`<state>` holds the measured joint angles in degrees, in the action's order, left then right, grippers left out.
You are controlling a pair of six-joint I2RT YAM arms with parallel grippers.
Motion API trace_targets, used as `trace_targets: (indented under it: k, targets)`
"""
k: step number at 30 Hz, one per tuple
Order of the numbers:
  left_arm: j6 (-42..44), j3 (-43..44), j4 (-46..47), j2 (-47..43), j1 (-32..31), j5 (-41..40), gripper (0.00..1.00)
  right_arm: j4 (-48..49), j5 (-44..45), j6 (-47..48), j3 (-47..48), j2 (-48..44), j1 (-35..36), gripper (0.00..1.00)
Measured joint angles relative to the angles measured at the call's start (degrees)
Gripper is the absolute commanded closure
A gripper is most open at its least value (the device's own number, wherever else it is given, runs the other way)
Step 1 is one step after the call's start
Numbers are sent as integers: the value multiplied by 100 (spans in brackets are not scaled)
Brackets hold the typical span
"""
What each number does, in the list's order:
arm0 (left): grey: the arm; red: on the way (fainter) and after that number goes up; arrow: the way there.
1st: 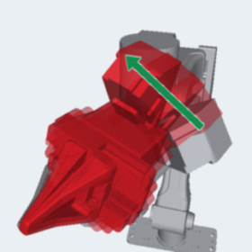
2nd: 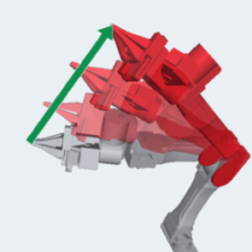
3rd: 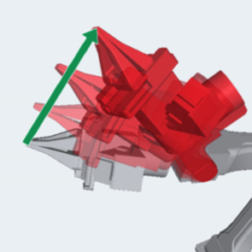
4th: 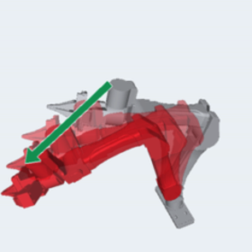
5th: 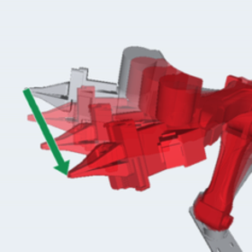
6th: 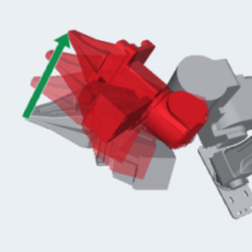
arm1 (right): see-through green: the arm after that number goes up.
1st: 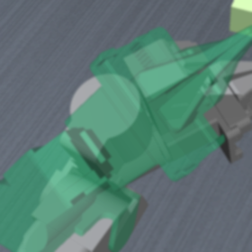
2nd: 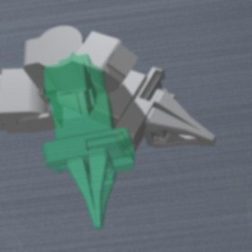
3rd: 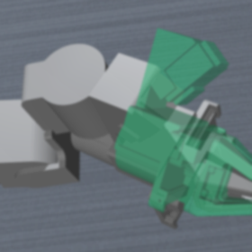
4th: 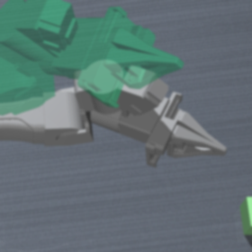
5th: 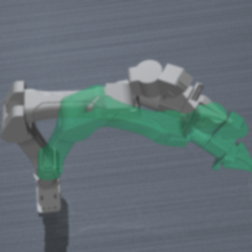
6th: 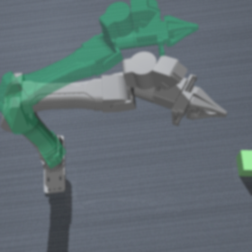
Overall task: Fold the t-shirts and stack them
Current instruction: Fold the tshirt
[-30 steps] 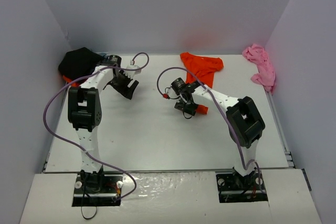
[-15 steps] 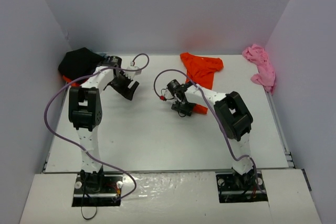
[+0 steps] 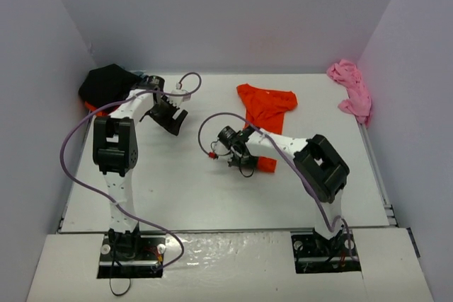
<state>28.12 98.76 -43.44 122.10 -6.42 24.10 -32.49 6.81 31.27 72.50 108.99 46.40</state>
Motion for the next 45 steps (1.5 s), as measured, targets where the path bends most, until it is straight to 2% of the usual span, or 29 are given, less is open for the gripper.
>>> trace_targets:
  k: [3,8,17,24,30,38,45]
  targets:
    - [0,-2,0,-2,0,0,24,-182,-295,-122,-5,-330,314,100]
    - [0,-22,2,-26,0,1,24,-433,-414,-269,49,-940,417,100]
    - [-1,-24,-5,-55,0,2,24,-773,318,-61,992,-1076,333,100]
    - [2,-33,-2,-71,0,2,24,-769,559,518,2755,185,-887,100]
    - [4,-152,2,-224,0,2,24,-656,589,807,3637,1452,-1577,100]
    - [23,-184,4,-267,0,2,24,-691,619,1053,4596,2777,-1718,100]
    - [26,-184,13,-267,0,-2,24,-684,646,1106,4794,2817,-1702,100]
